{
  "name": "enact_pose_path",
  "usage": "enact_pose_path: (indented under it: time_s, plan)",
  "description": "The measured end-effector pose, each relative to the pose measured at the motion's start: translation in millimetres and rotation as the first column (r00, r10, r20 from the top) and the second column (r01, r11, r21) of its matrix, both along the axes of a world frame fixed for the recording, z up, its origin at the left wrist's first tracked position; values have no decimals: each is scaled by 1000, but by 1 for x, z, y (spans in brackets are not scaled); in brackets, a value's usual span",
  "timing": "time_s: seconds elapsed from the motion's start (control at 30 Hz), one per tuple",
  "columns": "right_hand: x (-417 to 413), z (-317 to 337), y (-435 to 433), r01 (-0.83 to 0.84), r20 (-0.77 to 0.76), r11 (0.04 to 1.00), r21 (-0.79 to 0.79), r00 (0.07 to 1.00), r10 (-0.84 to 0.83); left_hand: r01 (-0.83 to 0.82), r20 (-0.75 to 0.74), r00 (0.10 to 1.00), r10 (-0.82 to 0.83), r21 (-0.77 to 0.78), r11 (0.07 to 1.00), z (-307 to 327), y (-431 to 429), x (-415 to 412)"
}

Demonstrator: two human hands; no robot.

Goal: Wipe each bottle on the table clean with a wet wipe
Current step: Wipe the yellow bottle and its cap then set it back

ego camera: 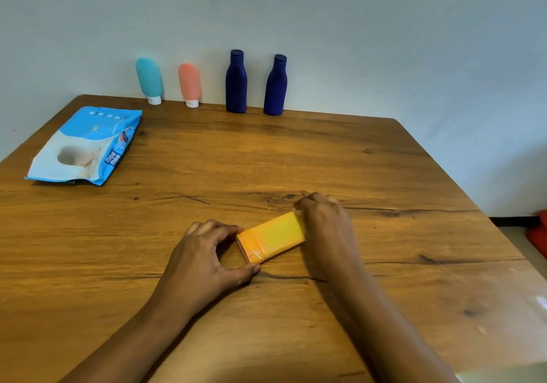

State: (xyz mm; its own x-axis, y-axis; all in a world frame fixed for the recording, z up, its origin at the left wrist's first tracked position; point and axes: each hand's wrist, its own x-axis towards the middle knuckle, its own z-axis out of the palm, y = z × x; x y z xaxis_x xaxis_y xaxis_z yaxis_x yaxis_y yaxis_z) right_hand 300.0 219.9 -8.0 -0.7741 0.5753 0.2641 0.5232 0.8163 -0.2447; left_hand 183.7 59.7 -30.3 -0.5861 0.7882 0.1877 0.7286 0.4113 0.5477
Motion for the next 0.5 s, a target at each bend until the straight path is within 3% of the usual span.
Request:
enact_pose_path:
  time_s: [0.13,0.27,0.37,0.43,0.5]
  plan:
    - [-4,-6,-64,-217,-82,974,-73,974,211,6,23,1000,-7,13,1000,-1,-1,0]
    - [3,0,-66,-303,-118,941,-149,951,287,27,17,999,-27,24,999,-1,-2,-1]
    - [9,-6,-31,-215,-42,975,-52,976,213,13,15,1000,-13,9,1000,1,-1,1]
    - [10,-1,-12,-84,-36,995,-62,996,82,13,9,1000,-13,-2,1000,2,0,2]
    - [7,4,-20,-79,-68,993,-92,995,73,11,8,1000,-11,-12,1000,1,0,1]
